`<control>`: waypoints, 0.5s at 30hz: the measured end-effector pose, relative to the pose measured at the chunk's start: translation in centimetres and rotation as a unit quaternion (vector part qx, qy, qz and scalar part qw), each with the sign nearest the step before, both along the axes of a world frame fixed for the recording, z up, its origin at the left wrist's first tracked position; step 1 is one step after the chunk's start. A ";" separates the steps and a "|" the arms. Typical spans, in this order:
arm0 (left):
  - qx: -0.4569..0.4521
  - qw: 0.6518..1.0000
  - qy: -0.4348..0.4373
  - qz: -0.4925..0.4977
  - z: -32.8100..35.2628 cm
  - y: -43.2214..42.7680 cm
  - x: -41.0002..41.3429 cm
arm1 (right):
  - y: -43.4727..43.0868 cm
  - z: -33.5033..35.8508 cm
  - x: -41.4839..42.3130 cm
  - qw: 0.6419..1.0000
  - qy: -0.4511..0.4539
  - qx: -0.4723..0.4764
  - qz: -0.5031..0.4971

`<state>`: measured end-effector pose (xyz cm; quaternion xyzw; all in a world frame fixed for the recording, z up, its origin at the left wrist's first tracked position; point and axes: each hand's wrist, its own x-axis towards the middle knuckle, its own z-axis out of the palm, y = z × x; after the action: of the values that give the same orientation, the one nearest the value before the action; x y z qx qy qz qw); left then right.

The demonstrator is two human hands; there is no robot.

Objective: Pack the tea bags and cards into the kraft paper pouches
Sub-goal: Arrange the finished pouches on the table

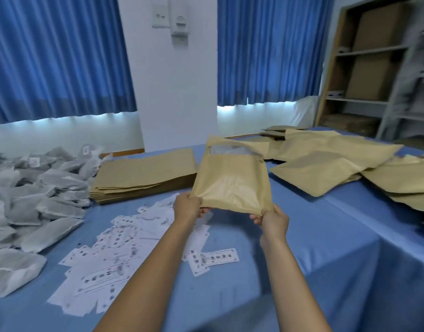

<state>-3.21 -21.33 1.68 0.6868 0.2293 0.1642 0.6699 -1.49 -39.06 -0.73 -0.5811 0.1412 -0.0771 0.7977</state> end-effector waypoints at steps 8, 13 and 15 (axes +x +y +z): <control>0.026 0.997 0.004 -0.079 -0.6 -9.9 5.3 | -8.9 -1.5 2.5 0.990 0.002 0.064 -0.125; 0.062 0.992 -0.039 -0.105 2.4 -16.6 9.1 | -13.0 1.1 5.4 0.947 -0.089 0.260 -0.166; -0.060 0.977 -0.075 -0.189 5.0 -19.0 10.7 | -14.4 2.9 7.0 0.908 -0.180 0.365 -0.100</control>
<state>7.50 -40.31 6.65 0.6623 0.0538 0.0716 0.7439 5.55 -53.43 2.15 -0.2081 0.0714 -0.2027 0.9542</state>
